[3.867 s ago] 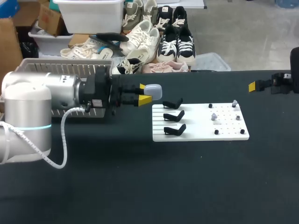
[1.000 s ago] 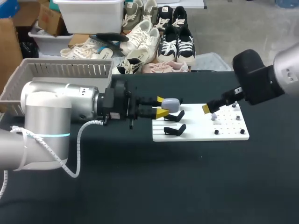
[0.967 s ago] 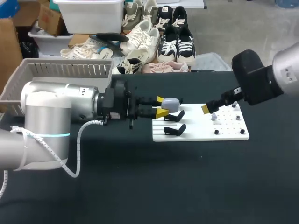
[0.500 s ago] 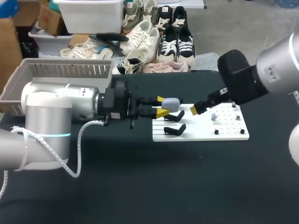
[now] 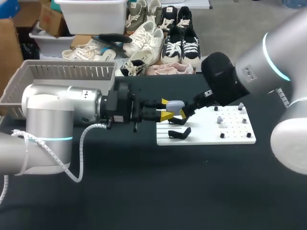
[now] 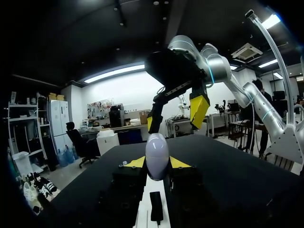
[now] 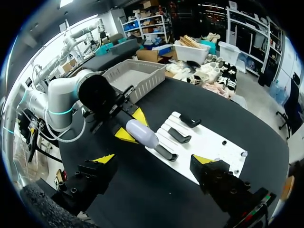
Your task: Pick up each earbud case from the left stands, insert the matching earbuds, close the lid, and place the case in the box.
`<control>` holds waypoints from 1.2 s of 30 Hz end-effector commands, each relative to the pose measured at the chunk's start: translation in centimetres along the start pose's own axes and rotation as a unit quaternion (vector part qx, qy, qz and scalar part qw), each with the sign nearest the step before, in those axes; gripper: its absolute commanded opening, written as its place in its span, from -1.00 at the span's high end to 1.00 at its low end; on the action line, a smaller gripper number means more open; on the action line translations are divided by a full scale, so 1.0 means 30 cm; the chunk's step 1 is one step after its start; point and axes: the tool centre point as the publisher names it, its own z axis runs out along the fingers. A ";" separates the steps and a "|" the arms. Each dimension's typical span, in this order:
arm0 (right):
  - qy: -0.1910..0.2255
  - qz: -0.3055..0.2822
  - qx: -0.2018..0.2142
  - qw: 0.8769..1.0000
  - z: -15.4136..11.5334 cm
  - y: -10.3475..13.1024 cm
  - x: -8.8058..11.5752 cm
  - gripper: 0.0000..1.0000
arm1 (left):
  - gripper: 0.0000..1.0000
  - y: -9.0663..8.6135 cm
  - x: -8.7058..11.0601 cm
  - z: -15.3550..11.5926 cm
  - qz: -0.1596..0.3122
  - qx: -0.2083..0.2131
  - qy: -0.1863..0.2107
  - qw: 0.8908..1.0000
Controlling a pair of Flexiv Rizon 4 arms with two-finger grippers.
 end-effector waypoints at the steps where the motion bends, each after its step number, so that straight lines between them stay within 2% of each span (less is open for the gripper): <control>1: 0.005 0.004 0.007 1.000 0.027 0.000 -0.015 -1.00 | 1.00 -0.002 0.002 0.004 0.001 -0.002 0.000 1.000; 23: 0.016 0.023 0.020 0.999 0.106 -0.036 -0.028 -1.00 | 1.00 -0.002 0.002 0.004 0.001 -0.002 0.000 1.000; 36: 0.006 0.031 0.025 0.999 0.101 -0.045 -0.040 -1.00 | 1.00 -0.002 0.002 0.004 0.001 -0.002 0.000 1.000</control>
